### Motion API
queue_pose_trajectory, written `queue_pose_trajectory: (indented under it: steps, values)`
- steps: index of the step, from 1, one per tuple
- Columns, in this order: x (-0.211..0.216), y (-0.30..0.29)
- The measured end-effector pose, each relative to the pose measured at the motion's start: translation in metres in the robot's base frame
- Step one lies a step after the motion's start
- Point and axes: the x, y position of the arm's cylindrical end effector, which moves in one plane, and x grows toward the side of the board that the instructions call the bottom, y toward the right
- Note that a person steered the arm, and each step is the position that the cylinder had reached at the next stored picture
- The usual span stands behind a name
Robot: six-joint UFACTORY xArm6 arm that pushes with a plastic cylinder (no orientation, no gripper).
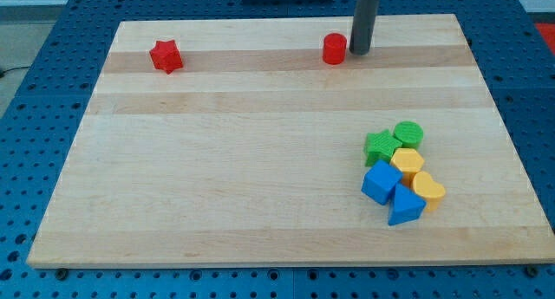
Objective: Move the red circle diagonal to the green circle
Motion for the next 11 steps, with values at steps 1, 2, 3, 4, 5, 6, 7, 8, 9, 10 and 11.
queue_pose_trajectory:
  steps: [1,2,3,4,5,6,7,8,9,10,11]
  values:
    - [-0.033,-0.022]
    - [-0.067,-0.018]
    - [-0.050,-0.080]
    - [-0.025,-0.090]
    - [-0.038,-0.051]
    - [-0.031,-0.005]
    - [0.016,-0.004]
    - [0.053,-0.008]
    - [0.054,0.009]
    - [0.027,0.047]
    - [0.066,0.058]
